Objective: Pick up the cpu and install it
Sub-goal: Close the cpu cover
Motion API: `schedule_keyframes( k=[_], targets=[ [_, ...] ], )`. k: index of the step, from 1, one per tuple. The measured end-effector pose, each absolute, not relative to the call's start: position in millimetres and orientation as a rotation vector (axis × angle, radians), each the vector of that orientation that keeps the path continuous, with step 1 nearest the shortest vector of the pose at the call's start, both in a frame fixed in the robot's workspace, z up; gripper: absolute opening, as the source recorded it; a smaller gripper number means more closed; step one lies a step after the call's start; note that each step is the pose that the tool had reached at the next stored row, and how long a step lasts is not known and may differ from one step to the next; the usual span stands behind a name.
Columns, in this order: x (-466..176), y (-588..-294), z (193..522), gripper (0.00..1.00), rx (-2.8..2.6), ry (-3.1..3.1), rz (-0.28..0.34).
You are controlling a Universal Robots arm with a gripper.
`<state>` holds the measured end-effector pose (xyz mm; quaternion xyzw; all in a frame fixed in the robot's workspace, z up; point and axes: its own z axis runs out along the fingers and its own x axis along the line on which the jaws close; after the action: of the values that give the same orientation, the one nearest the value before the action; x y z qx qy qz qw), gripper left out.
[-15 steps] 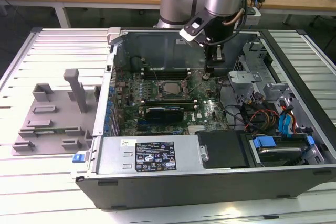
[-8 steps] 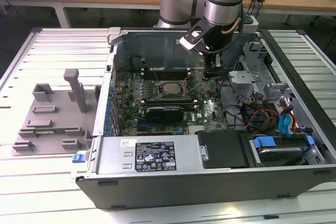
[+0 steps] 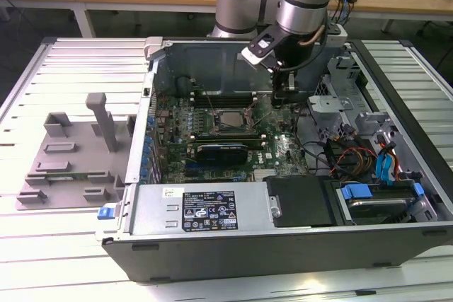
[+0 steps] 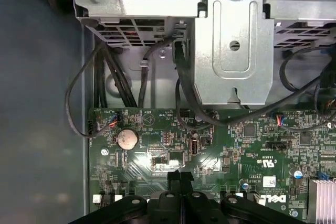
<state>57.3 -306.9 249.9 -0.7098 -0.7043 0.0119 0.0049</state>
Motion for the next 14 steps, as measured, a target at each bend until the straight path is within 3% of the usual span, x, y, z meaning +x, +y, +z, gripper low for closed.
schedule_keyframes(
  k=[14],
  targets=[
    [3.2, -306.9, 249.8, 0.11, -2.218, -2.201, 0.002]
  ],
)
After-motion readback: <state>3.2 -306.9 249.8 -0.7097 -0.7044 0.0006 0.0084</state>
